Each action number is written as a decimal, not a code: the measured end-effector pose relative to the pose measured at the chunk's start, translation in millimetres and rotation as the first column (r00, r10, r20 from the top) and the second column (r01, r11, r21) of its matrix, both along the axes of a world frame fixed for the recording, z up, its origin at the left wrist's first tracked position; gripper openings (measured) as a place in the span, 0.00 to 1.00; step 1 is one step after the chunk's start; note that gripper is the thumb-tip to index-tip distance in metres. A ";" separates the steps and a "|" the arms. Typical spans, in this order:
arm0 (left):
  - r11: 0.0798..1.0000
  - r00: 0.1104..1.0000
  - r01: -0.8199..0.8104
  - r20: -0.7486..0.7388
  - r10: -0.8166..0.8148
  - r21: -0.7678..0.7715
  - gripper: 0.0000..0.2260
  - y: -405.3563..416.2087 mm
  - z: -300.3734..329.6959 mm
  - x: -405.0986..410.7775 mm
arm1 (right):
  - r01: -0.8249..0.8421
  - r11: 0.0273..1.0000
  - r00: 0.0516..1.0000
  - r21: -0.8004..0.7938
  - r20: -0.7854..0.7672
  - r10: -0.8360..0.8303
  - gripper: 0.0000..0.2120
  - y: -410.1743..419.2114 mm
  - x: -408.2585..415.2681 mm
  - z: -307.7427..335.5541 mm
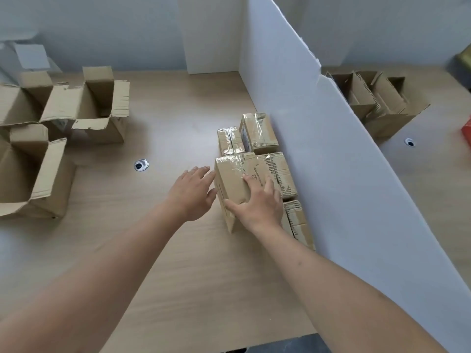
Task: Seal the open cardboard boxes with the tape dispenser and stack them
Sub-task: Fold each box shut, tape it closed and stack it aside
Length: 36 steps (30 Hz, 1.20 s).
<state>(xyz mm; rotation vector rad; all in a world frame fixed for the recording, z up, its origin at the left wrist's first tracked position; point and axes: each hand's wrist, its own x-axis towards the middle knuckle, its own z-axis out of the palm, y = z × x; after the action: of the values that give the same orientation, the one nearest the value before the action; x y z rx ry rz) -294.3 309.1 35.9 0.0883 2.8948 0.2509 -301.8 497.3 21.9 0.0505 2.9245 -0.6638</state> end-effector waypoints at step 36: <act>0.998 0.998 0.058 0.005 -0.059 0.039 0.25 -58.6 6.9 3.2 | -0.159 0.987 0.983 -0.019 -0.091 0.157 0.28 -54.8 -15.2 16.8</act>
<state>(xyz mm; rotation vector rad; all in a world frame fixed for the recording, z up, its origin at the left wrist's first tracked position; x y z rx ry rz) -291.2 250.5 42.8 0.1783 2.8762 0.2964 -317.0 442.6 38.7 -0.2175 2.9629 -0.6953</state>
